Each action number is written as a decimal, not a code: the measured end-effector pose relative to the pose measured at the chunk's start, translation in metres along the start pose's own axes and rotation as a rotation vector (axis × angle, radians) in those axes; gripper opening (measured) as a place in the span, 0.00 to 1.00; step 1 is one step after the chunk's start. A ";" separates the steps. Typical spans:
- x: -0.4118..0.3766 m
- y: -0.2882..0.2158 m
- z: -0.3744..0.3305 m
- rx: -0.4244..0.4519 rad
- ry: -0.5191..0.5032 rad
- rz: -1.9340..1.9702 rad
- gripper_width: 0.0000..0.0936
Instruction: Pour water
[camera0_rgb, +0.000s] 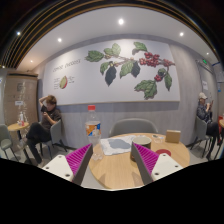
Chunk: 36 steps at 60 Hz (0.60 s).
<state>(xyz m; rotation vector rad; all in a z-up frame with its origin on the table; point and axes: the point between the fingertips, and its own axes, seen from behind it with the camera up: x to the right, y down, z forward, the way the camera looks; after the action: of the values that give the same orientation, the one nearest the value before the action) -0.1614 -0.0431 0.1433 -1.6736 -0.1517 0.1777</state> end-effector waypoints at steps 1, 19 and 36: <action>0.009 0.017 0.015 0.014 -0.018 -0.004 0.90; -0.063 -0.010 0.141 0.030 0.083 -0.008 0.89; -0.068 -0.020 0.208 0.067 0.164 -0.056 0.78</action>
<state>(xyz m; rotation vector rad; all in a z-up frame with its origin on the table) -0.2704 0.1480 0.1427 -1.6077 -0.0683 0.0034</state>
